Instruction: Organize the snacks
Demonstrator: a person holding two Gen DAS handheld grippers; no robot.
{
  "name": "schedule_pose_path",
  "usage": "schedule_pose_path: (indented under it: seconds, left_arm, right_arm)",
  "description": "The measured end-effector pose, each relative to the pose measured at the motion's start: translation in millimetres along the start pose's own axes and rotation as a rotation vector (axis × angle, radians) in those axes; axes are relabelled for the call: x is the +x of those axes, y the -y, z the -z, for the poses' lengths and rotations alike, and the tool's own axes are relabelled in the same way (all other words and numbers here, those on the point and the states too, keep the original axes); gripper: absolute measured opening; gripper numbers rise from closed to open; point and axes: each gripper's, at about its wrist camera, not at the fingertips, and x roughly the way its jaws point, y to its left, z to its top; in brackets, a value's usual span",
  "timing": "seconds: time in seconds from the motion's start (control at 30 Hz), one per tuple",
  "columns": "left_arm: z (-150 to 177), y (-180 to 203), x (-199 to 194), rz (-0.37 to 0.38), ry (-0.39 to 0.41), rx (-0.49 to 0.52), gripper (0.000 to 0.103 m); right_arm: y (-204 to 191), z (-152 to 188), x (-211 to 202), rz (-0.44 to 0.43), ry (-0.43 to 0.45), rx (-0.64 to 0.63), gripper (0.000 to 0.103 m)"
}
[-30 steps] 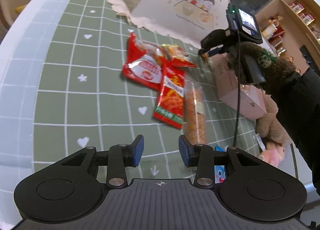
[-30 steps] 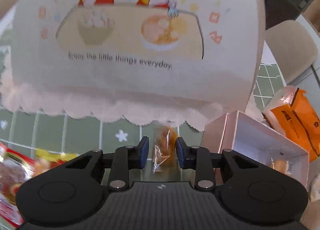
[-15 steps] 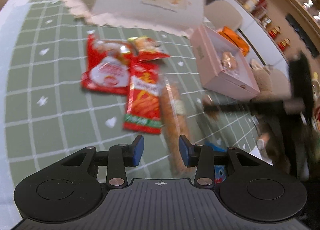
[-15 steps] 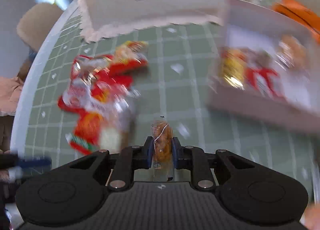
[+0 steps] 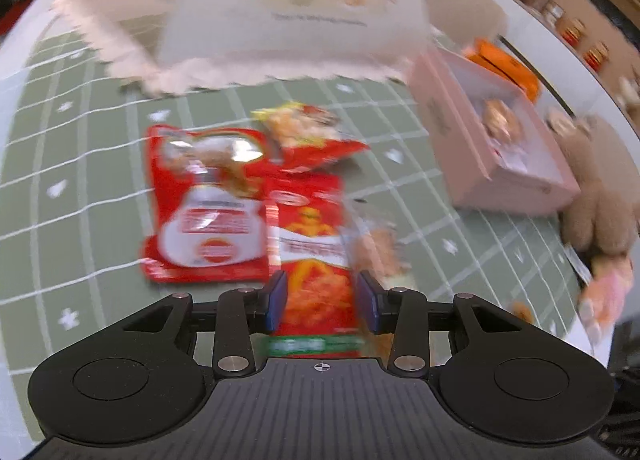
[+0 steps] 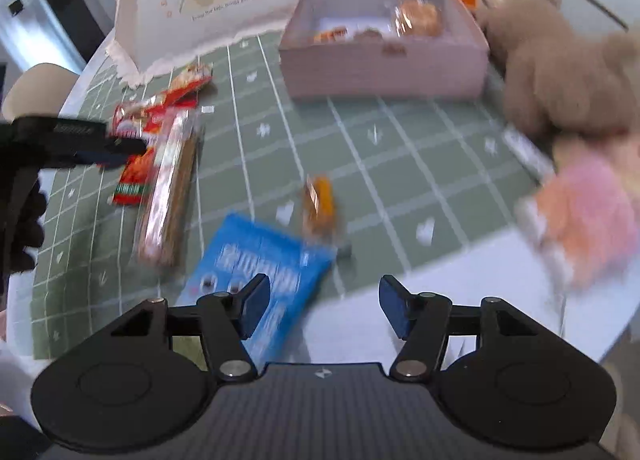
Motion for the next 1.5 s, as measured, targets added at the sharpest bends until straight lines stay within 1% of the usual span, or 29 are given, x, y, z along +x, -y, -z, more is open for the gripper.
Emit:
schedule_pose_path:
  seconds: [0.1, 0.13, 0.17, 0.2, 0.23, 0.27, 0.3, 0.33, 0.4, 0.43, 0.5, 0.53, 0.6, 0.67, 0.73, 0.8, 0.87, 0.97, 1.03, 1.07, 1.13, 1.17, 1.23, 1.27, 1.33, 1.4, 1.43, 1.5]
  left_arm:
    - [4, 21, -5, 0.081, 0.009, 0.068, 0.043]
    - [5, 29, -7, 0.131, 0.01, 0.097, 0.043]
    - [4, 33, -9, 0.166, 0.016, 0.123, 0.043]
    - [2, 36, -12, 0.183, 0.028, 0.148, 0.044]
    - [-3, 37, -15, 0.175, 0.044, 0.161, 0.044]
    - [-13, 34, -16, 0.143, 0.065, 0.154, 0.044]
    - [-25, 29, -16, 0.103, 0.083, 0.122, 0.044]
    - [-37, 20, -14, 0.06, 0.097, 0.072, 0.043]
    - [-65, -2, -4, -0.036, 0.114, -0.07, 0.043]
    - [-77, -14, 3, -0.063, 0.116, -0.139, 0.042]
    - [-97, -35, 20, -0.081, 0.12, -0.262, 0.042]
    - [-104, -41, 29, -0.082, 0.115, -0.292, 0.042]
    - [-115, -44, 50, -0.083, 0.086, -0.306, 0.042]
    - [-116, -35, 68, -0.09, 0.049, -0.262, 0.043]
    - [-112, -19, 80, -0.091, 0.031, -0.165, 0.043]
    - [-103, 5, 84, -0.044, 0.003, -0.035, 0.043]
    - [-90, 27, 85, 0.021, -0.047, 0.08, 0.042]
    - [-65, 61, 80, 0.067, -0.085, 0.277, 0.042]
    - [-50, 74, 74, 0.106, -0.114, 0.346, 0.042]
    - [-42, 76, 70, 0.132, -0.129, 0.362, 0.042]
    - [-31, 75, 57, 0.169, -0.133, 0.338, 0.042]
    - [-27, 72, 47, 0.168, -0.114, 0.302, 0.042]
    - [-17, 62, 26, 0.144, -0.064, 0.215, 0.042]
    - [-13, 58, 17, 0.135, -0.045, 0.184, 0.041]
    - [-4, 46, -5, 0.12, -0.002, 0.124, 0.041]
    - [-1, 39, -17, 0.101, 0.019, 0.084, 0.041]
    - [2, 35, -25, 0.096, 0.022, 0.072, 0.041]
    - [9, 27, -38, 0.092, 0.011, 0.053, 0.041]
  right_arm:
    - [-5, 16, 6, -0.02, -0.03, 0.038, 0.062]
    - [-6, 20, 9, -0.017, -0.037, 0.045, 0.062]
    - [-8, 22, 11, -0.01, -0.041, 0.05, 0.062]
    - [-8, 23, 13, 0.003, -0.045, 0.056, 0.062]
    - [-8, 25, 13, 0.009, -0.045, 0.061, 0.062]
    - [-8, 26, 12, 0.01, -0.042, 0.067, 0.062]
    - [-9, 25, 11, 0.007, -0.037, 0.072, 0.063]
    - [-9, 25, 10, 0.008, -0.034, 0.073, 0.064]
    - [-12, 23, 8, 0.022, -0.022, 0.072, 0.065]
    - [-13, 22, 7, 0.028, -0.016, 0.07, 0.065]
    - [-13, 22, 4, 0.031, -0.007, 0.07, 0.065]
    - [-14, 21, 3, 0.029, -0.004, 0.069, 0.065]
    - [-15, 20, 2, 0.03, 0.004, 0.062, 0.065]
    - [-12, 23, 0, 0.041, 0.006, 0.054, 0.066]
    - [-7, 26, -1, 0.056, 0.008, 0.052, 0.066]
    - [1, 30, 0, 0.072, 0.008, 0.072, 0.066]
    - [10, 32, 4, 0.071, -0.005, 0.111, 0.066]
    - [17, 33, 5, 0.071, 0.002, 0.135, 0.066]
    - [17, 30, 2, 0.08, 0.022, 0.121, 0.066]
    - [16, 27, -1, 0.086, 0.042, 0.108, 0.066]
    - [13, 19, -4, 0.095, 0.078, 0.084, 0.067]
    - [10, 14, -5, 0.102, 0.099, 0.068, 0.068]
    - [2, 0, -3, 0.113, 0.142, 0.024, 0.073]
    - [0, -8, 1, 0.112, 0.15, 0.009, 0.074]
    - [-9, -26, 9, 0.081, 0.161, -0.016, 0.074]
    - [-22, -44, 20, 0.022, 0.168, -0.053, 0.074]
    - [-29, -51, 26, 0.01, 0.171, -0.081, 0.074]
    - [-45, -67, 42, 0.014, 0.182, -0.171, 0.074]
